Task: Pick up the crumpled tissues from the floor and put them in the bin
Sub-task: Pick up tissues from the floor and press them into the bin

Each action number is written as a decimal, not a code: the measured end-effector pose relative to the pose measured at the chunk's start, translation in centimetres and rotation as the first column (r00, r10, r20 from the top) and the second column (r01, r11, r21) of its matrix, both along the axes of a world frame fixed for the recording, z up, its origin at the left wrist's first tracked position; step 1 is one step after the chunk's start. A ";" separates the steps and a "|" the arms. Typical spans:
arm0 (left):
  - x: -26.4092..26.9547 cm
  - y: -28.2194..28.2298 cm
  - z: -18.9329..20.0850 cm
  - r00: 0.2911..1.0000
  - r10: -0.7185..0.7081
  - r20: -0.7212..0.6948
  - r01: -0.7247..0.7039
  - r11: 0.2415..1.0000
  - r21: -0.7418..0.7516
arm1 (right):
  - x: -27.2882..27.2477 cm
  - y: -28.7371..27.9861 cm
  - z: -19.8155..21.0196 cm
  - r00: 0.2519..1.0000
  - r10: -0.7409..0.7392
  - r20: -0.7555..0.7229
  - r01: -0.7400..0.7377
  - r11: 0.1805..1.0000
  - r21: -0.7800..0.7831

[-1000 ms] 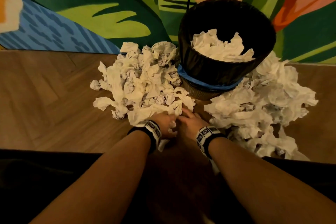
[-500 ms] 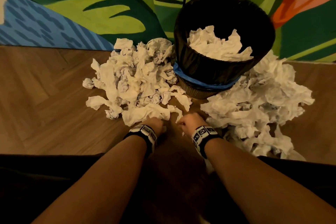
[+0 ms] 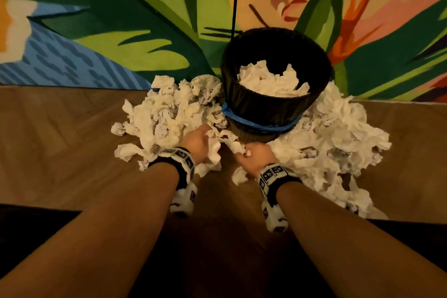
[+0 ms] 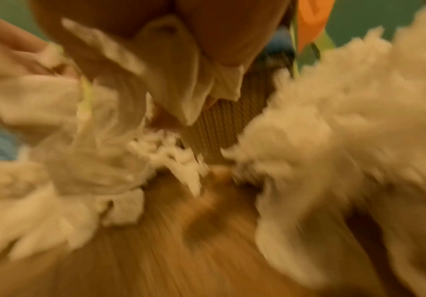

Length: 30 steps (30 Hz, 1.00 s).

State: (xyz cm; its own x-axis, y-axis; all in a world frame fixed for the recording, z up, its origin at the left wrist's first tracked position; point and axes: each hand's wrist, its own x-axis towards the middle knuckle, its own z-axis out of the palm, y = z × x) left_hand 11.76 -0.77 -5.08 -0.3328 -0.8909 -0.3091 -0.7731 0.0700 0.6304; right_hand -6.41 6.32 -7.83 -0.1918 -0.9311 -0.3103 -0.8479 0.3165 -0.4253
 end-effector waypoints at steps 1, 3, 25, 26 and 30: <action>-0.1 -0.7 1.0 0.999 0.007 -0.034 -0.008 0.999 -0.041 | 0.1 -0.4 1.0 0.999 0.035 0.002 -0.035 0.999 0.013; -0.3 -2.0 3.0 0.994 0.062 -0.091 -0.069 0.995 -0.073 | 0.7 -1.4 3.1 0.992 0.126 0.018 -0.127 0.992 0.018; -8.7 -9.0 16.6 0.903 -0.068 -0.424 -0.123 0.905 -0.406 | -8.9 -9.5 17.1 0.996 -0.088 -0.005 0.072 0.841 -0.537; -9.4 -8.9 16.6 0.879 -0.059 -0.473 -0.127 0.927 -0.353 | -9.0 -9.6 16.8 0.993 -0.111 0.035 0.112 0.833 -0.542; -11.6 -8.5 17.0 0.879 -0.137 -0.456 0.021 0.968 -0.251 | -8.6 -10.1 16.6 0.984 -0.117 0.132 0.168 0.849 -0.501</action>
